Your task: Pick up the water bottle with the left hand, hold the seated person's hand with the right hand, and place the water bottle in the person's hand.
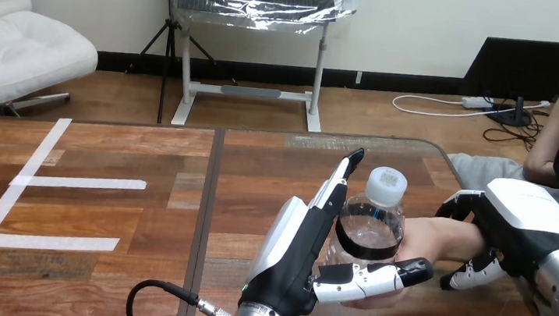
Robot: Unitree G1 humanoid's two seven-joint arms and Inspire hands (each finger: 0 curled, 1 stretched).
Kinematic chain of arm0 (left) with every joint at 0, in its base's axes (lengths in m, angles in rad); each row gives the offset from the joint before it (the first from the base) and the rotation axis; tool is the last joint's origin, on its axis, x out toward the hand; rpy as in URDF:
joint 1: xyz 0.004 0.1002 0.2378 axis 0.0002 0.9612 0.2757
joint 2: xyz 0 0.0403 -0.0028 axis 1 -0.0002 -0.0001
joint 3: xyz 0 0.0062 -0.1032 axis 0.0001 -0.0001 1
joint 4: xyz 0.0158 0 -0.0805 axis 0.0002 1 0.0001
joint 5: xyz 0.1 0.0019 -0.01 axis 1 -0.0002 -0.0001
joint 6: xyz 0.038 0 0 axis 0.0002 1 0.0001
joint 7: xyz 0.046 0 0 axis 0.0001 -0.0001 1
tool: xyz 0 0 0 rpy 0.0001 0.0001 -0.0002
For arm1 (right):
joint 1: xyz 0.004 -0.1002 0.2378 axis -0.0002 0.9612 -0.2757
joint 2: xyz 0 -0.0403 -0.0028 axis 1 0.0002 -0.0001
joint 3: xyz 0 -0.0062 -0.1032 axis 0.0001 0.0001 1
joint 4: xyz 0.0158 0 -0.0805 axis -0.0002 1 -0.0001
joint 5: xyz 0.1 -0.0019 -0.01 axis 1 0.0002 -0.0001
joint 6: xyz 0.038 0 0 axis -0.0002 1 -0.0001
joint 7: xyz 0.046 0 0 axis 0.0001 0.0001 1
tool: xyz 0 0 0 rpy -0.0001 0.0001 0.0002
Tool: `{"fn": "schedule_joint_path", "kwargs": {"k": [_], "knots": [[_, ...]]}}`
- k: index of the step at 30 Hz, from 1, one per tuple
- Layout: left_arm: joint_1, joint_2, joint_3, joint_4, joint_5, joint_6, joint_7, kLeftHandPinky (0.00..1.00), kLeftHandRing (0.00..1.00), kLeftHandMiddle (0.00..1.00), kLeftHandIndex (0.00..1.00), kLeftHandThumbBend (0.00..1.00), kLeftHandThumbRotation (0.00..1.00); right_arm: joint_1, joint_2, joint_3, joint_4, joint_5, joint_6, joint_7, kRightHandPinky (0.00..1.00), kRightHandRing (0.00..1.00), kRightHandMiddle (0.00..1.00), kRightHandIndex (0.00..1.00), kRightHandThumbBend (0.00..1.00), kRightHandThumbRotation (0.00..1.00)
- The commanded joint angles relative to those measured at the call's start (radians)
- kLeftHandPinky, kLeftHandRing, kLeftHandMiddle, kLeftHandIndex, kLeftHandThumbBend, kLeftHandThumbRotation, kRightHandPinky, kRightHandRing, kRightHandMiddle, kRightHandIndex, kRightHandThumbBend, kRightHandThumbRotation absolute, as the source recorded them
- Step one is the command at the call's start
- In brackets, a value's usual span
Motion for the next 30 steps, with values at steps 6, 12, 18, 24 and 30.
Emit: {"fn": "schedule_joint_path", "kwargs": {"k": [6,12,18,24,30], "knots": [[-0.066,-0.113,-0.023,-0.068,0.012,0.016,0.009,1.0,1.0,1.0,1.0,1.0,0.52,-0.047,-0.017,-0.026,-0.012,0.001,0.01,-0.014,0.61,0.71,0.77,0.74,0.85,0.0],[-0.065,-0.112,-0.025,-0.069,0.013,0.018,0.01,1.0,1.0,1.0,1.0,1.0,0.52,-0.047,-0.02,-0.026,-0.01,0.002,0.007,-0.017,0.61,0.71,0.77,0.74,0.85,0.0],[-0.063,-0.112,-0.028,-0.072,0.018,0.024,0.013,1.0,1.0,1.0,1.0,1.0,0.53,-0.046,-0.024,-0.024,-0.012,-0.003,0.003,-0.019,0.61,0.71,0.77,0.74,0.85,0.0],[-0.062,-0.112,-0.032,-0.08,0.024,0.037,0.013,1.0,1.0,1.0,1.0,1.0,0.56,-0.039,-0.026,-0.03,-0.024,0.005,0.002,-0.013,0.62,0.72,0.78,0.76,0.86,0.0],[-0.063,-0.112,-0.032,-0.074,0.028,0.029,0.023,1.0,1.0,1.0,1.0,1.0,0.59,-0.028,-0.033,-0.034,-0.045,0.009,0.0,-0.004,0.66,0.76,0.82,0.78,0.86,0.0]]}}
